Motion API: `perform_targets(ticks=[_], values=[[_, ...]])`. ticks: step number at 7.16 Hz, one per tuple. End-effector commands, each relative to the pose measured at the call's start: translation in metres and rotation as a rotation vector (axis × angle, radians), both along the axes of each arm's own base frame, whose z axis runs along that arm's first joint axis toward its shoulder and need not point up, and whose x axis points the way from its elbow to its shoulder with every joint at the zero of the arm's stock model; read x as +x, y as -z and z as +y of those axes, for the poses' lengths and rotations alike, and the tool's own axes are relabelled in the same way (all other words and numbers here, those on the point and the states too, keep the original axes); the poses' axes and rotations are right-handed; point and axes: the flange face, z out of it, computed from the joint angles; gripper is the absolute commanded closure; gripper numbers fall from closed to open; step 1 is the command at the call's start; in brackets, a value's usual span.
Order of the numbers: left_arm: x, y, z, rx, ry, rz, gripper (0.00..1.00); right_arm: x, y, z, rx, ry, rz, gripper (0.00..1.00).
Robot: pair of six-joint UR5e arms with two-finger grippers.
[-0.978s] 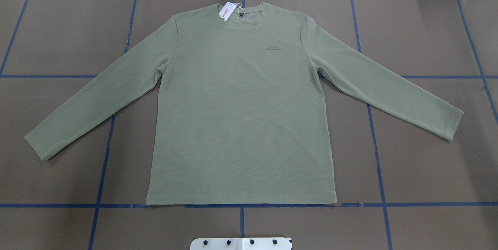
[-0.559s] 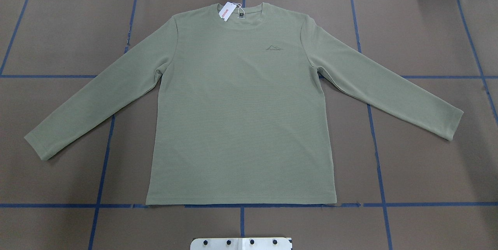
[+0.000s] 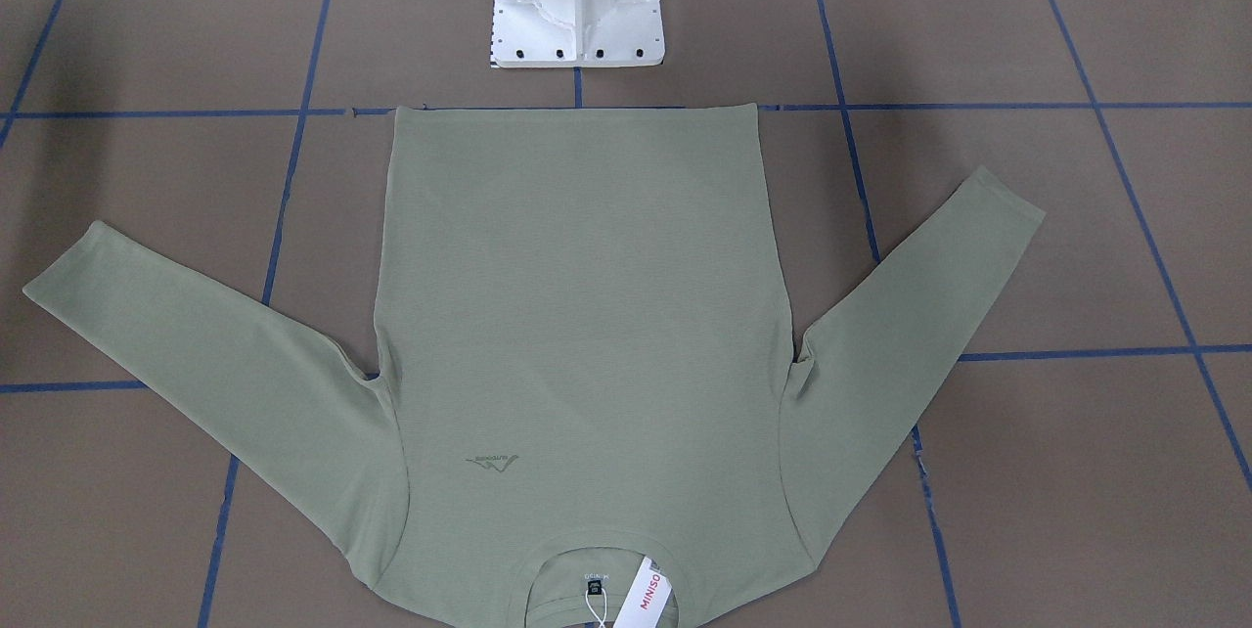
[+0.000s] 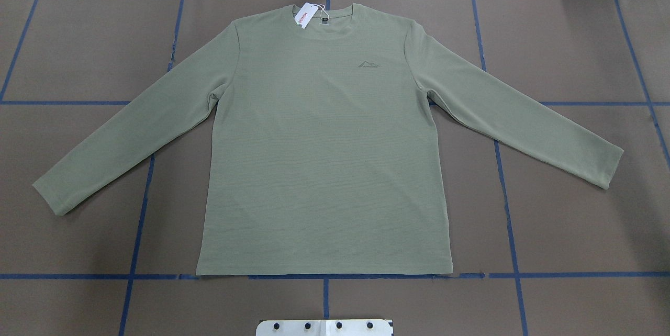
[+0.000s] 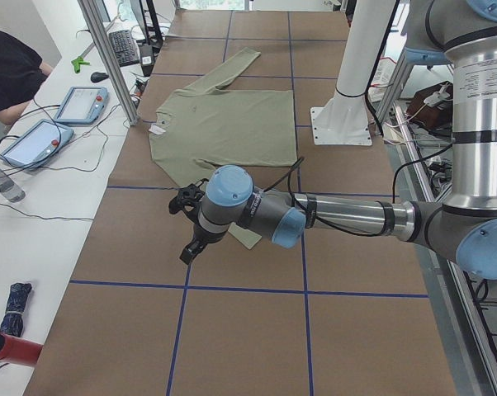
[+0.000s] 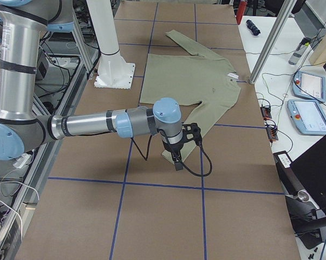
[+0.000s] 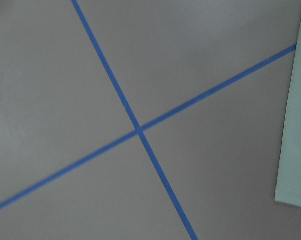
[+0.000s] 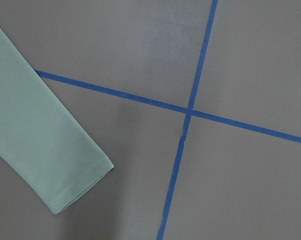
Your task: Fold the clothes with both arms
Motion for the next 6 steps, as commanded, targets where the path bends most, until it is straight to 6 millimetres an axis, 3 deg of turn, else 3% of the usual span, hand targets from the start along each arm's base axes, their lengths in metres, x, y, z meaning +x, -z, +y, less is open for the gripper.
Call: perform_targets(ticks=[1, 2, 3, 4, 5, 6], values=[[0.000, 0.001, -0.007, 0.033, 0.017, 0.013, 0.00, -0.002, -0.004, -0.003, 0.024, 0.011, -0.037, 0.00], [0.000, 0.005, -0.007, 0.040, 0.015, 0.016, 0.00, -0.004, 0.001, -0.008, 0.051, -0.020, -0.054, 0.00], [0.000, 0.002, -0.008, 0.039, 0.014, 0.016, 0.00, -0.021, 0.005, -0.012, -0.013, -0.096, -0.091, 0.00], [0.000, 0.004, -0.008, 0.048, 0.014, 0.016, 0.00, -0.037, -0.004, -0.013, -0.048, -0.151, -0.130, 0.00], [0.000, 0.001, -0.005, 0.052, 0.014, 0.016, 0.00, -0.066, -0.025, -0.015, -0.051, -0.178, -0.172, 0.00], [0.000, 0.000, -0.004, 0.050, 0.013, 0.015, 0.00, -0.091, -0.062, -0.015, -0.029, -0.199, -0.212, 0.00]])
